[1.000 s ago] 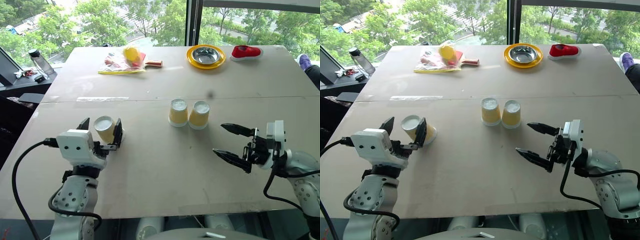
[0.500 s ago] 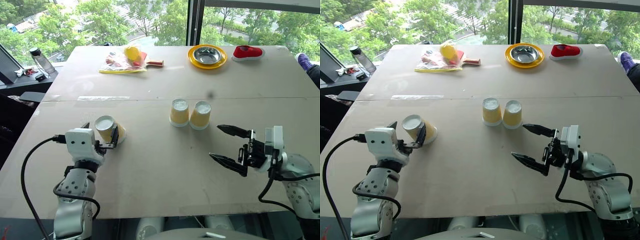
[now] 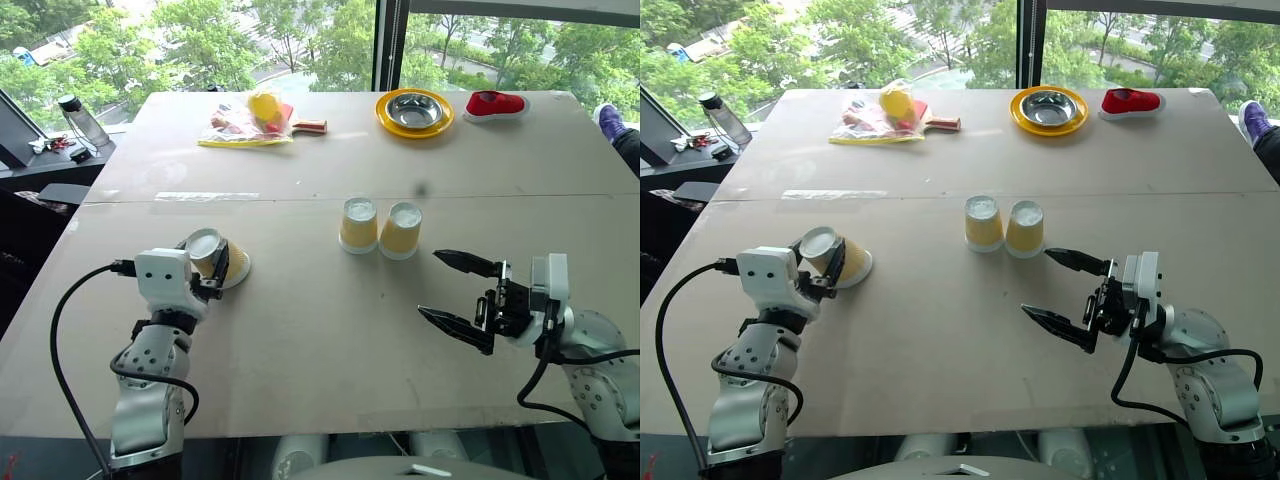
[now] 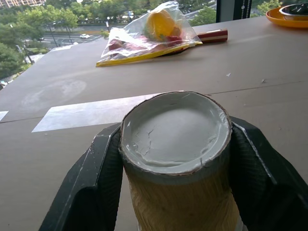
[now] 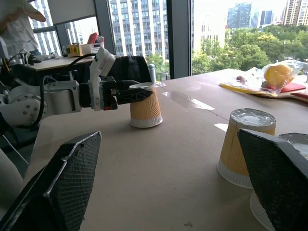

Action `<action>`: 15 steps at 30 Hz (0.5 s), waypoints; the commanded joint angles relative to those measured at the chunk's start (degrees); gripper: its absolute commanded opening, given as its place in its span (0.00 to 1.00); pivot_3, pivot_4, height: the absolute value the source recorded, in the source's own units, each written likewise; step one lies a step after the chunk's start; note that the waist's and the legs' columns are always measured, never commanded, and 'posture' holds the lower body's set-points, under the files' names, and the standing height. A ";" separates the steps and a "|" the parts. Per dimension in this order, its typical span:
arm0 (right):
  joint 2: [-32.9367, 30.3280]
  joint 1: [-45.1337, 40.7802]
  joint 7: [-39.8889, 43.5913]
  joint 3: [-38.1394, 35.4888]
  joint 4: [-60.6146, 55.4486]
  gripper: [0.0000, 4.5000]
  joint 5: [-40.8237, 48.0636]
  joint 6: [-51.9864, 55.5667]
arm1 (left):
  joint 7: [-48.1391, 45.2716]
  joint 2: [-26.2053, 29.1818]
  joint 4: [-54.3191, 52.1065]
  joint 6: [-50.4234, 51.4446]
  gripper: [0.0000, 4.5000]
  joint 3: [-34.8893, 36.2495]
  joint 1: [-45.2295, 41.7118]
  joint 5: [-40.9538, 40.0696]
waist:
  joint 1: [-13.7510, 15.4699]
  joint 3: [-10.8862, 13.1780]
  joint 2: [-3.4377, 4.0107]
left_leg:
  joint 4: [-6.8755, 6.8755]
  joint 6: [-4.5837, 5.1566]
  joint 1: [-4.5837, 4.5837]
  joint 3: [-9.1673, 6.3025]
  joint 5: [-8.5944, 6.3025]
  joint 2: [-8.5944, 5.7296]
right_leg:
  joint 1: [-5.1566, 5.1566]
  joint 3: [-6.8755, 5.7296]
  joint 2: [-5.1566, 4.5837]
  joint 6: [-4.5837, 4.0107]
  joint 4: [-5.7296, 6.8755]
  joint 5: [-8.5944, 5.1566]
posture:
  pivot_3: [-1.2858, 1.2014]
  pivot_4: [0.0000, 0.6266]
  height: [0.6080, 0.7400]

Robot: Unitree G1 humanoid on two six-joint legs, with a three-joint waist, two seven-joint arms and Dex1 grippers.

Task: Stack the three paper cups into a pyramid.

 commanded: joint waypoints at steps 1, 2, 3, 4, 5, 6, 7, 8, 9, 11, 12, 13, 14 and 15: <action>0.05 0.41 -0.14 -0.96 -1.77 1.00 1.01 -1.29 | -3.05 3.31 -1.58 -1.74 0.53 0.23 -3.17 -0.87 | 0.08 0.00 0.00 | 0.00 0.00 -0.01 -0.03 0.00 0.00 | 0.00 -0.04 0.01 0.00 0.00 0.00 | 0.52 0.24 1.00; 0.09 0.51 -0.30 -1.29 -1.59 1.00 0.95 -1.51 | -4.57 4.36 -1.61 -1.44 0.53 -0.21 -4.59 -1.75 | 0.13 0.00 0.00 | 0.00 0.00 -0.01 -0.04 0.00 0.00 | 0.00 -0.05 0.00 0.00 0.01 0.00 | 0.52 0.24 1.00; 0.15 0.58 -0.53 -1.69 -1.38 1.00 0.94 -1.71 | -6.24 5.43 -1.55 -1.07 0.53 -0.77 -6.08 -2.56 | 0.18 0.00 0.00 | 0.00 0.00 -0.03 -0.05 0.00 -0.01 | 0.00 -0.08 0.00 0.00 0.00 0.00 | 0.52 0.24 1.00; 0.20 0.60 -0.75 -1.89 -1.28 1.00 0.92 -1.83 | -7.42 6.15 -1.43 -0.82 0.53 -1.06 -7.07 -3.09 | 0.25 0.00 0.00 | 0.00 0.00 -0.04 -0.05 0.00 -0.01 | 0.00 -0.08 0.00 0.00 0.00 0.00 | 0.52 0.24 1.00; 0.46 0.36 -1.53 -2.67 -0.68 1.00 0.74 -2.27 | -10.35 7.24 -1.02 0.99 0.53 -2.09 -10.46 -5.87 | 0.26 0.00 0.00 | 0.00 0.00 -0.05 -0.06 0.00 -0.01 | 0.00 -0.09 0.00 0.00 0.00 0.00 | 0.52 0.24 1.00; 0.86 0.08 -2.65 -3.67 0.02 1.00 0.64 -2.72 | -13.62 8.51 -0.43 2.95 0.53 -3.62 -14.54 -8.37 | 0.40 0.01 0.00 | 0.00 0.00 -0.05 -0.04 0.00 -0.02 | 0.00 -0.08 -0.01 0.00 -0.01 0.00 | 0.52 0.24 1.00; 1.42 -0.32 -3.95 -4.63 0.66 1.00 0.75 -3.09 | -16.48 9.63 0.45 4.95 0.53 -5.14 -18.72 -10.42 | 0.68 0.02 -0.03 | 0.01 0.00 -0.06 -0.07 0.00 -0.04 | 0.00 -0.11 -0.02 0.00 0.00 0.00 | 0.52 0.24 1.00; 1.91 -0.63 -5.33 -5.57 1.14 1.00 1.01 -3.18 | -18.72 10.15 1.38 7.36 0.53 -6.45 -23.03 -12.84 | 0.95 0.03 -0.04 | 0.03 -0.01 -0.09 -0.12 0.01 -0.08 | 0.01 -0.18 -0.02 0.00 0.02 0.00 | 0.52 0.24 1.00; 2.12 -0.72 -6.53 -6.51 1.42 1.00 1.38 -2.81 | -20.82 10.18 2.73 9.10 0.53 -8.10 -27.74 -14.48 | 1.13 0.03 -0.04 | 0.12 -0.01 -0.14 -0.19 0.01 -0.14 | 0.02 -0.26 0.01 0.00 0.03 0.01 | 0.52 0.24 1.00; 2.82 -0.85 -8.37 -7.69 1.81 1.00 1.27 -3.09 | -22.64 9.20 5.61 11.53 0.53 -10.39 -34.74 -16.04 | 1.27 0.03 -0.04 | 0.16 -0.01 -0.14 -0.16 0.01 -0.23 | 0.04 -0.22 0.00 0.01 0.03 0.01 | 0.52 0.24 1.00; 3.18 -0.87 -9.30 -8.06 2.06 1.00 0.85 -3.39 | -23.91 8.25 7.65 12.51 0.53 -11.90 -38.42 -16.61 | 1.25 0.03 -0.04 | 0.17 -0.01 -0.14 -0.15 0.01 -0.24 | 0.03 -0.21 0.01 0.02 0.02 0.01 | 0.52 0.24 1.00; 3.44 -0.76 -9.99 -8.24 2.26 1.00 0.19 -3.89 | -25.10 7.24 9.98 13.21 0.53 -13.79 -42.06 -16.43 | 1.17 0.03 -0.04 | 0.17 -0.01 -0.13 -0.13 0.01 -0.25 | 0.03 -0.17 0.00 0.03 0.02 0.01 | 0.52 0.24 1.00; 3.63 -0.57 -10.41 -8.32 2.29 1.00 -0.32 -4.36 | -26.18 6.38 12.04 13.81 0.53 -15.43 -45.06 -16.19 | 1.09 0.03 -0.04 | 0.16 -0.03 -0.13 -0.12 0.02 -0.25 | 0.02 -0.16 0.02 0.04 0.01 0.00 | 0.52 0.24 1.00; 3.72 -0.33 -10.68 -8.37 2.13 1.00 -0.66 -4.64 | -27.03 5.64 13.84 14.07 0.53 -16.71 -47.39 -15.79 | 1.00 0.04 -0.03 | 0.15 -0.03 -0.14 -0.14 0.02 -0.25 | 0.02 -0.19 0.04 0.05 0.00 0.00 | 0.52 0.24 1.00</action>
